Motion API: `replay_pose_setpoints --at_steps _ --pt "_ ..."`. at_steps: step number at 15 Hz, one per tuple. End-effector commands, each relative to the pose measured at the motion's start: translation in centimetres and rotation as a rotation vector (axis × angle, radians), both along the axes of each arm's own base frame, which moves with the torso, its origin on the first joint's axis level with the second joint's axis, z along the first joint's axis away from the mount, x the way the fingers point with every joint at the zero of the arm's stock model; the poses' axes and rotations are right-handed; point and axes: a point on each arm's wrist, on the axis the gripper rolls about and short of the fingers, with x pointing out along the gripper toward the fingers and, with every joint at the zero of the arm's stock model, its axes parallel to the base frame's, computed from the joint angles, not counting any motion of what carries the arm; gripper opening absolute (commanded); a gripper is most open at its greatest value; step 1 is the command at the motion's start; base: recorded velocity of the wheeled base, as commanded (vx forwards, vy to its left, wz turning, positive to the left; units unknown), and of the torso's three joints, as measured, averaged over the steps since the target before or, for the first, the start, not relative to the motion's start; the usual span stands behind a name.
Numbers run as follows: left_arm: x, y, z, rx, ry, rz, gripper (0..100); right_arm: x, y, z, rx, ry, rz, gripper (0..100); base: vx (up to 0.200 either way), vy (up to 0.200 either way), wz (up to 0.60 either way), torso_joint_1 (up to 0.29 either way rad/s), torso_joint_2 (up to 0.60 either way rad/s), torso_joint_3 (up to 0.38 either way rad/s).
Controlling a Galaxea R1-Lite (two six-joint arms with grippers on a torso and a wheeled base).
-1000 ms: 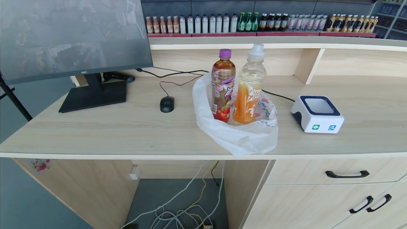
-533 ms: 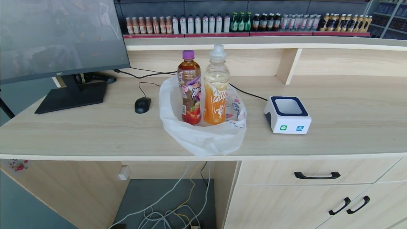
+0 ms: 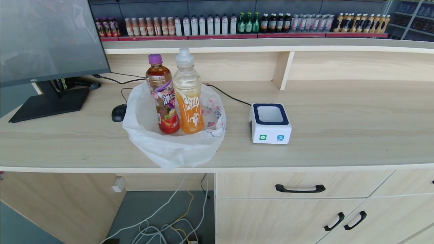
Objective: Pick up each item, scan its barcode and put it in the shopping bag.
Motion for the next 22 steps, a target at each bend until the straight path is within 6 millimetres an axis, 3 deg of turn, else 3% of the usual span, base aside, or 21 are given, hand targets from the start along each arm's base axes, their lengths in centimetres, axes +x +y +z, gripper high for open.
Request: replay_pose_setpoints --at_steps 1,5,22 --pt "0.00 0.00 -0.01 0.001 0.000 0.000 100 0.01 0.00 0.00 0.000 0.002 0.000 100 0.000 -0.200 0.00 0.002 0.00 0.002" --pt "0.00 0.00 -0.01 0.000 0.000 0.000 100 0.01 0.00 0.00 0.003 0.002 0.000 100 0.000 -0.200 0.00 0.001 0.00 0.002" --pt "0.00 0.00 -0.01 0.000 0.000 0.000 100 0.02 -0.03 0.00 0.017 0.003 -0.013 100 0.000 0.000 0.00 0.000 0.00 0.000"
